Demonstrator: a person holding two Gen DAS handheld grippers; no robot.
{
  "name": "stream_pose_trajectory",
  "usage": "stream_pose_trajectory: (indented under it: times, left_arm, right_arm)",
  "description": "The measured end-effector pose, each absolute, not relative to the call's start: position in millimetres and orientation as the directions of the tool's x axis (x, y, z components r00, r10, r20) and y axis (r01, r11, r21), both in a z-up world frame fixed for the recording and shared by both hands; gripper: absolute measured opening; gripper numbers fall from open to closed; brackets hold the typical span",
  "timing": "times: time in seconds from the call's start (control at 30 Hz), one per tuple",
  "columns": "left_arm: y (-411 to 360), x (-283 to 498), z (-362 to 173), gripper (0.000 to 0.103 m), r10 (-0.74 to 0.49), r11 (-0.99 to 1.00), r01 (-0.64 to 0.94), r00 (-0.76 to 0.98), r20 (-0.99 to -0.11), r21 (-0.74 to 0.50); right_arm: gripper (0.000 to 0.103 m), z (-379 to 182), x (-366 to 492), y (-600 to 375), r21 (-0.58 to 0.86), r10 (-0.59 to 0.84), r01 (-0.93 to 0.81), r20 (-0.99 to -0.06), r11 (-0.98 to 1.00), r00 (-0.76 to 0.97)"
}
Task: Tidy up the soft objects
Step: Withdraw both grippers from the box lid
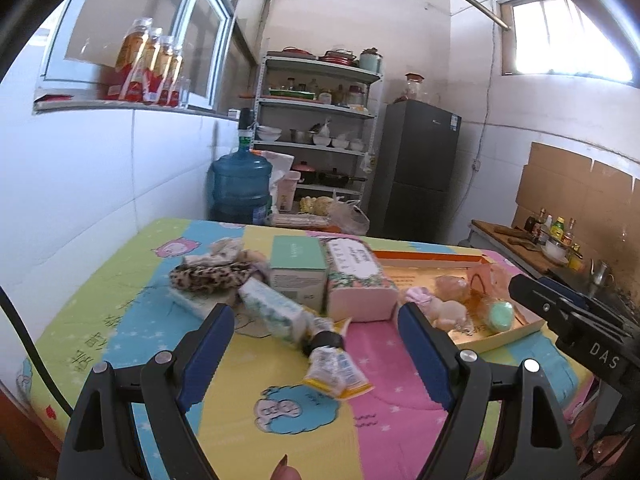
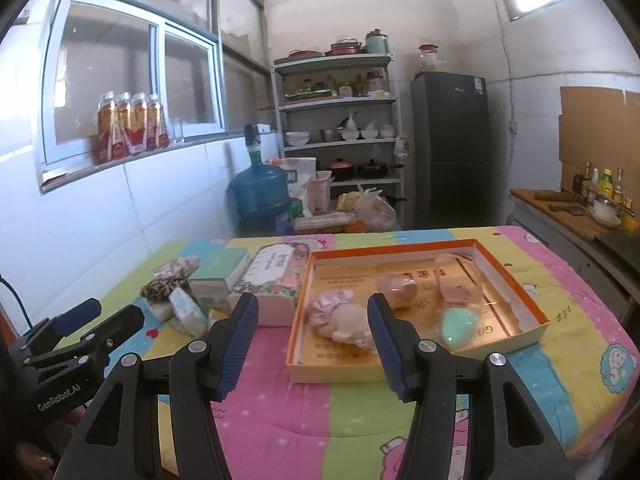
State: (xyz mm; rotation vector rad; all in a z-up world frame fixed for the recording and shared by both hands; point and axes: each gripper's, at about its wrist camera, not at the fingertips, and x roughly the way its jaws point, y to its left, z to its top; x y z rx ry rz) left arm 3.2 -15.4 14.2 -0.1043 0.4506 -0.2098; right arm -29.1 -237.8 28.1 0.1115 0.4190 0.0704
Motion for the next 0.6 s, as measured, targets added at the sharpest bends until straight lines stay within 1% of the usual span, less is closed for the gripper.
stream_pose_trajectory:
  times: [0.3, 0.6]
  left_arm:
    - [15, 5, 1, 0.084, -0.171, 0.982, 0.116, 0.879, -0.445, -0.148]
    - [39, 12, -12, 0.084, -0.127, 0.988, 0.073, 0.881, -0.456, -0.135]
  right_arm:
    - [0.059, 19, -23, -212, 0.11, 0.138, -0.101, -0.422, 0.989, 0.896]
    - [0.059, -1, -1, -179, 0.13, 0.221, -0.181, -0.477, 0.975, 0.851]
